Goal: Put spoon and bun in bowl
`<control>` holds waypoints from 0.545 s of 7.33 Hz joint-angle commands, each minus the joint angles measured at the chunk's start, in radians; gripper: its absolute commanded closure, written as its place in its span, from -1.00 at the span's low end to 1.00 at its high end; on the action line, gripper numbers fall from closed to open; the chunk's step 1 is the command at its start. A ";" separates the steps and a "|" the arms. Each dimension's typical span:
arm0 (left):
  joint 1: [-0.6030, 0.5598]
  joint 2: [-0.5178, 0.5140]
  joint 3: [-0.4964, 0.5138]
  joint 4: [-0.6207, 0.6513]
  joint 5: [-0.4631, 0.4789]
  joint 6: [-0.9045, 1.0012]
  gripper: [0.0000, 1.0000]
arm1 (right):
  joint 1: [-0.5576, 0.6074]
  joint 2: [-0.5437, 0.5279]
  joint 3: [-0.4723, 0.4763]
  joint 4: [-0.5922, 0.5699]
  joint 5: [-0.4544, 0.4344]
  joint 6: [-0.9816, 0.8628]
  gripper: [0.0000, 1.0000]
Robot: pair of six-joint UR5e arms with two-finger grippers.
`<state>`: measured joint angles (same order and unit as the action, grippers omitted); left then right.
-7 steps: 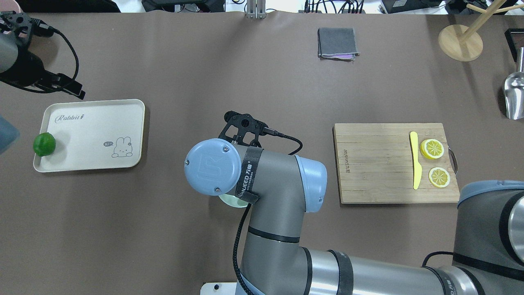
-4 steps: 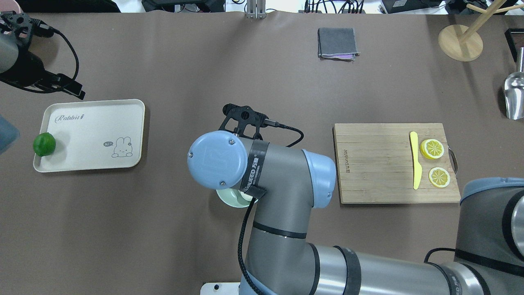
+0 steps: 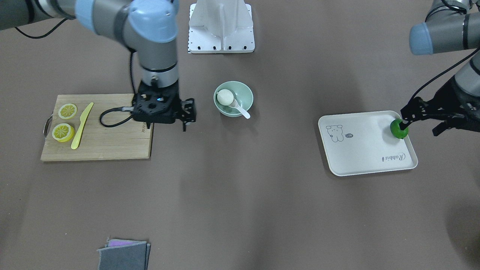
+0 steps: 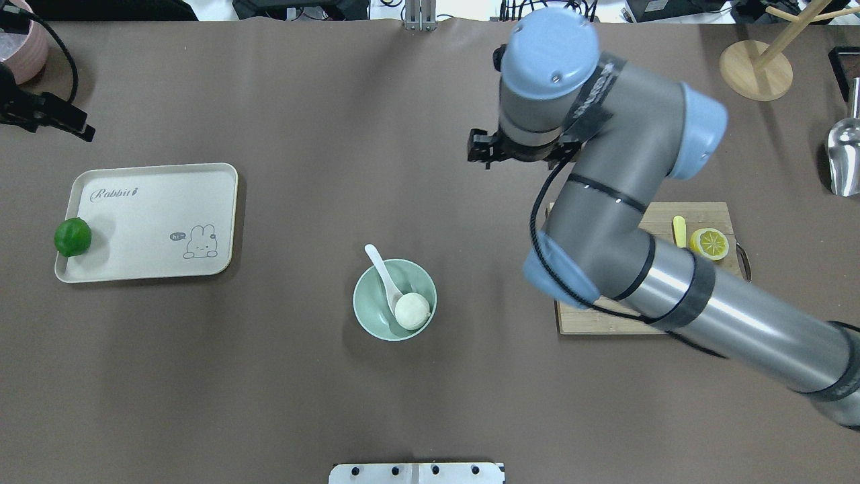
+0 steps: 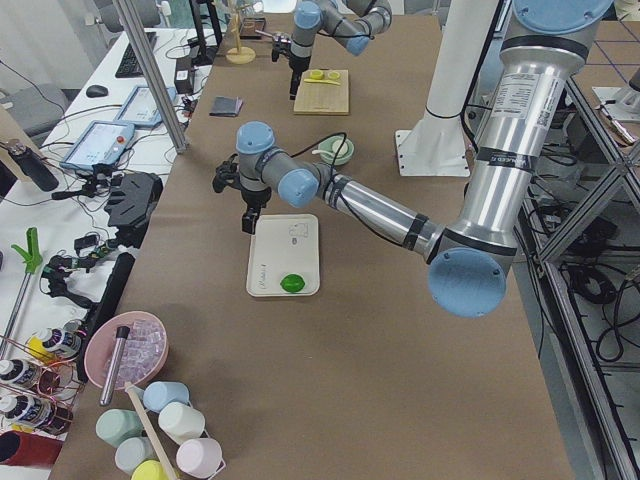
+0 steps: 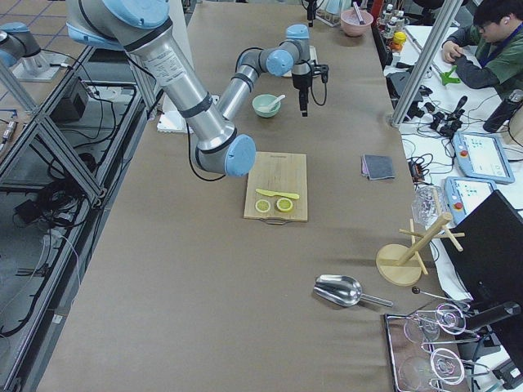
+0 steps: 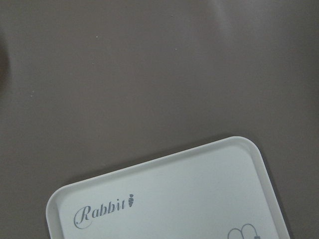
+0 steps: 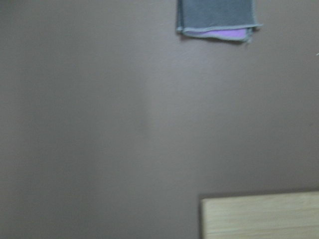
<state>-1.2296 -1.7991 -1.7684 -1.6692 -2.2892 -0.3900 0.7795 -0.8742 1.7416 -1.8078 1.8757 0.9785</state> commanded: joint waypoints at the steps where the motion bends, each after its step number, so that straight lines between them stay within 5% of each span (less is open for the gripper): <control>1: -0.155 -0.075 0.000 0.456 -0.030 0.340 -0.97 | 0.298 -0.183 0.019 0.001 0.272 -0.411 -1.00; 2: -0.206 -0.088 0.003 0.620 -0.029 0.350 -0.97 | 0.387 -0.286 0.053 0.001 0.316 -0.522 -1.00; 4: -0.292 -0.039 0.012 0.623 -0.029 0.370 -0.97 | 0.550 -0.495 0.088 0.001 0.315 -0.888 -1.00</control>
<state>-1.4671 -1.8634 -1.7606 -1.0735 -2.3178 -0.0440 1.2196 -1.2384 1.8130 -1.8070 2.1798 0.3235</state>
